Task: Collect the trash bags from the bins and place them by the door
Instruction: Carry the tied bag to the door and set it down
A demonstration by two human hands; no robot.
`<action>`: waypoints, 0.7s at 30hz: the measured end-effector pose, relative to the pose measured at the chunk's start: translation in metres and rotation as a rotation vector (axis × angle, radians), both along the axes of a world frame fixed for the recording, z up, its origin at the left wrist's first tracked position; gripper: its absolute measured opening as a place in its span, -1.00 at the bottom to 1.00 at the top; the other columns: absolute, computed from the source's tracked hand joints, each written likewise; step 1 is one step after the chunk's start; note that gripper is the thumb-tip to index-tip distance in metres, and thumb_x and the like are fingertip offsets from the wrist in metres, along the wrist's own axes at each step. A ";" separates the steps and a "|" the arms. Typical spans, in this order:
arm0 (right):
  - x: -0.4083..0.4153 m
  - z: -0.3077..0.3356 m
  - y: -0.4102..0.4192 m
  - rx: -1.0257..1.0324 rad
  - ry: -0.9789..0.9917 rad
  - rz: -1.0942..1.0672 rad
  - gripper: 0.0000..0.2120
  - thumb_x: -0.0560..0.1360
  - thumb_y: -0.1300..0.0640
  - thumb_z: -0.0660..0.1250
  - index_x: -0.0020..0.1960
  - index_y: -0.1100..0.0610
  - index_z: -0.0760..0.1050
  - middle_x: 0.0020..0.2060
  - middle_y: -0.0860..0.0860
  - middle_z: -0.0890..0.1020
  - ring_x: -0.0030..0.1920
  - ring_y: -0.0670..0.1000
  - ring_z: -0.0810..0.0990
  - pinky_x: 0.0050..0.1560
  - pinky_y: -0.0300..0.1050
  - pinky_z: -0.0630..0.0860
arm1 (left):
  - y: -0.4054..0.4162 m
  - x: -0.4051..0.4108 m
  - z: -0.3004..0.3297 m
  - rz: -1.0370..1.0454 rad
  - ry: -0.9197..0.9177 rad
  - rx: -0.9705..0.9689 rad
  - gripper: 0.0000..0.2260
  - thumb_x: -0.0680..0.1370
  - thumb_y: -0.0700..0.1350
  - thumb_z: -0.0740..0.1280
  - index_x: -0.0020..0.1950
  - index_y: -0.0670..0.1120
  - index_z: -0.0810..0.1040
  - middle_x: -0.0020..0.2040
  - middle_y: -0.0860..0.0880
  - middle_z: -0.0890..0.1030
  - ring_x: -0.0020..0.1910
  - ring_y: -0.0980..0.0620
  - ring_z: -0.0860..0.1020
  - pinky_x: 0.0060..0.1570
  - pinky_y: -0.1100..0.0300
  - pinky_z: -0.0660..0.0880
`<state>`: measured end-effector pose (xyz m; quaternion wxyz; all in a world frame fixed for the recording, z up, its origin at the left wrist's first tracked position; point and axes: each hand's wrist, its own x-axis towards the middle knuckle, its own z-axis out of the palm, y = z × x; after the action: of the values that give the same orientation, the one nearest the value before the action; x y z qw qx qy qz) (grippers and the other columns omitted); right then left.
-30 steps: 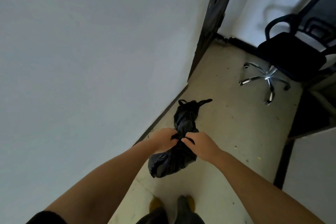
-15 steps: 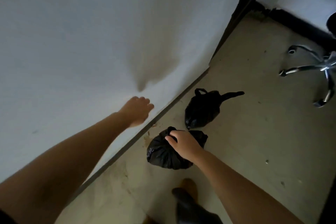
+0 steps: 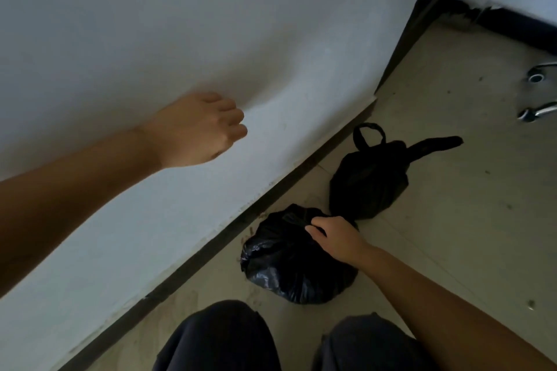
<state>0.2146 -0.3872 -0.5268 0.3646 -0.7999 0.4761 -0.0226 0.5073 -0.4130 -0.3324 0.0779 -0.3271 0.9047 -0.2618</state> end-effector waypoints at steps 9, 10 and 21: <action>-0.008 0.037 0.004 0.161 0.194 0.011 -0.66 0.60 -0.02 0.12 -0.29 0.11 0.32 -0.32 0.03 0.46 -0.20 0.08 0.53 -0.22 -0.09 0.37 | 0.005 -0.008 0.011 0.155 -0.044 0.161 -0.83 0.45 -0.23 0.19 -0.33 -0.11 0.48 -0.36 -0.07 0.51 -0.31 -0.12 0.53 -0.19 0.09 0.51; -0.010 0.052 0.004 0.206 0.242 0.026 -0.71 0.60 -0.03 0.12 -0.14 0.15 0.42 -0.17 0.08 0.53 -0.04 0.11 0.56 -0.09 -0.07 0.43 | 0.007 -0.011 0.014 0.189 -0.062 0.223 -0.86 0.41 -0.22 0.24 -0.35 -0.11 0.49 -0.38 -0.06 0.51 -0.33 -0.11 0.53 -0.19 0.11 0.51; -0.021 0.296 -0.027 0.170 0.479 0.226 -0.48 0.60 -0.03 0.11 0.51 0.05 0.09 0.42 0.12 0.30 0.38 0.17 0.33 0.31 0.12 0.37 | 0.014 -0.090 0.137 0.590 -0.100 0.703 -0.69 0.60 -0.12 0.14 0.34 -0.12 0.35 0.29 -0.13 0.41 0.27 -0.10 0.38 0.19 0.07 0.35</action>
<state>0.1932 -0.4144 -0.2305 0.3076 -0.7970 0.4569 0.2478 0.4169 -0.3990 -0.1959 0.2987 -0.5115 0.8018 0.0789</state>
